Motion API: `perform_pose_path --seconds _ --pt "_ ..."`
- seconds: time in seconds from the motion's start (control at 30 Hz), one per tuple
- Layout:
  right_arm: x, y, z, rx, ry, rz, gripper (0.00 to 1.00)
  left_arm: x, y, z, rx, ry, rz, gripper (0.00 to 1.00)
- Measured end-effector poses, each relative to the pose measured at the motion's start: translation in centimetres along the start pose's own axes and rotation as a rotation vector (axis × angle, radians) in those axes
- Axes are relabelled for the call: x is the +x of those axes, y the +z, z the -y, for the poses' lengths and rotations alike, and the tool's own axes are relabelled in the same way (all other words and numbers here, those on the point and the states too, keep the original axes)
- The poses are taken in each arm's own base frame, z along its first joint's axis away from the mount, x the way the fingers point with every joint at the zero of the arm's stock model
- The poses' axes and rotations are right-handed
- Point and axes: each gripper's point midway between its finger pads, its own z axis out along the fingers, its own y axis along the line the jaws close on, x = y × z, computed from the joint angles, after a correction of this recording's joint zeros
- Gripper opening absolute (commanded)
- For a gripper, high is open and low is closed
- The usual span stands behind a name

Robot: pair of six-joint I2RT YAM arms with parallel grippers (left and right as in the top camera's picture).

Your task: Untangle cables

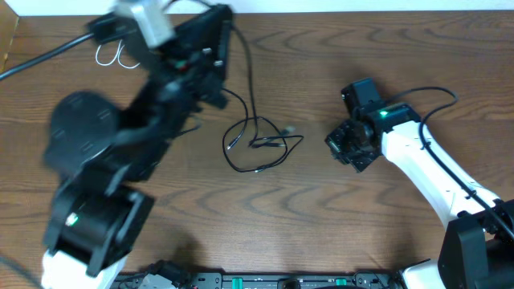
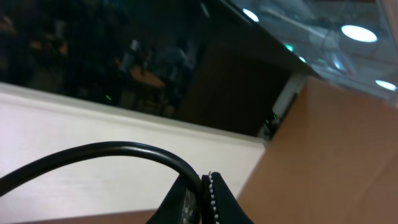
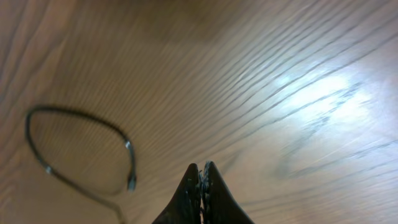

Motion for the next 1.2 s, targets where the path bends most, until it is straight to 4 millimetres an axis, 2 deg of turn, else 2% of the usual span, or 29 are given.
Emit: perform_pose_path --seconds 0.1,0.17,0.23,0.3,0.4,0.5,0.53,0.67,0.7,0.77,0.87,1.03,1.2 --pt "-0.7 0.1 0.5 -0.013 0.012 -0.029 0.02 -0.6 -1.1 -0.7 -0.033 0.005 0.008 0.07" --pt "-0.7 -0.1 -0.7 -0.085 -0.03 -0.074 0.17 -0.5 -1.3 -0.9 -0.041 0.002 0.001 0.07" --pt "-0.2 -0.4 -2.3 -0.17 -0.103 -0.117 0.27 -0.2 -1.1 -1.0 -0.045 -0.01 -0.006 0.07" --pt "1.0 -0.9 -4.3 -0.273 -0.229 -0.168 0.33 0.2 -0.7 -1.3 -0.052 -0.025 -0.019 0.07" --pt "3.1 -1.5 -6.1 -0.37 -0.398 -0.214 0.46 0.8 0.0 -1.8 -0.063 -0.048 -0.037 0.07" --pt "5.3 -1.9 -8.0 -0.465 -0.616 -0.212 0.67 1.2 0.4 -2.0 -0.069 -0.063 -0.047 0.07" --pt "6.6 -2.0 -8.7 -0.5 -0.729 -0.206 0.99 1.3 0.5 -2.1 -0.071 -0.07 -0.049 0.07" --pt "9.5 -1.8 -9.2 -0.53 -0.933 -0.194 0.99 1.4 0.6 -2.2 -0.073 -0.073 -0.052 0.07" --pt "10.1 -1.6 -9.3 -0.528 -0.977 -0.183 0.9 1.4 0.6 -2.2 -0.073 -0.074 -0.053 0.08" --pt "10.7 -1.4 -9.4 -0.524 -1.039 -0.161 0.81 1.5 0.6 -2.2 -0.075 -0.074 -0.057 0.07" --pt "10.3 -1.3 -9.5 -0.515 -1.063 -0.13 0.78 1.8 0.6 -2.4 -0.081 -0.075 -0.065 0.08" --pt "8.7 -2.0 -9.6 -0.539 -1.09 -0.092 0.82 2.4 0.5 -2.7 -0.096 -0.079 -0.09 0.08" --pt "8.4 -5.4 -9.7 -0.657 -1.215 -0.054 0.88 2.4 0.5 -2.7 -0.097 -0.079 -0.092 0.08"
